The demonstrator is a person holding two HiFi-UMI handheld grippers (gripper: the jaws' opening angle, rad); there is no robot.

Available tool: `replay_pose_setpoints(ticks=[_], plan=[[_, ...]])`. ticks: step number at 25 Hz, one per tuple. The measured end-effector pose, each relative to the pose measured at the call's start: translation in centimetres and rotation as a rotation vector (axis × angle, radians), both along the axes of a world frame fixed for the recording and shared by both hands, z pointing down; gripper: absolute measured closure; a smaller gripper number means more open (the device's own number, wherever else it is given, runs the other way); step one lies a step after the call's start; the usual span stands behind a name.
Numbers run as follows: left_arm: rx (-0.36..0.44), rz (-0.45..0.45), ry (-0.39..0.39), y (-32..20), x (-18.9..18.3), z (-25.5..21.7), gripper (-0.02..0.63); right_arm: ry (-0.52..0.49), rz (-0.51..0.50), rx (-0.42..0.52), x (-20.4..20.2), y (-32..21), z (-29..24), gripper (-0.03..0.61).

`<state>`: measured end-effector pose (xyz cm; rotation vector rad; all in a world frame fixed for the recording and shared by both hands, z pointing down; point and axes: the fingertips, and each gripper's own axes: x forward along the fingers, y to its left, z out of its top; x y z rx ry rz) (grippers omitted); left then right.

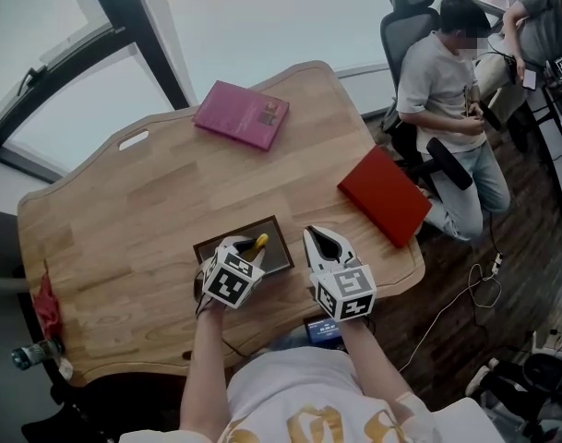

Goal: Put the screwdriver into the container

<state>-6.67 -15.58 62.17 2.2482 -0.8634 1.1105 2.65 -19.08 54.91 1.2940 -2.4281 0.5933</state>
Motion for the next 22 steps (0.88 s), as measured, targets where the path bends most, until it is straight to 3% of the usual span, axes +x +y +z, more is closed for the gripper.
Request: replay_pose_setpoints(ticks=[22], plan=[[-0.207, 0.112, -0.09, 1.1, 1.4, 3.4, 0.535, 0.015, -0.012, -0.077, 1.2, -1.0, 3.5, 0.546]])
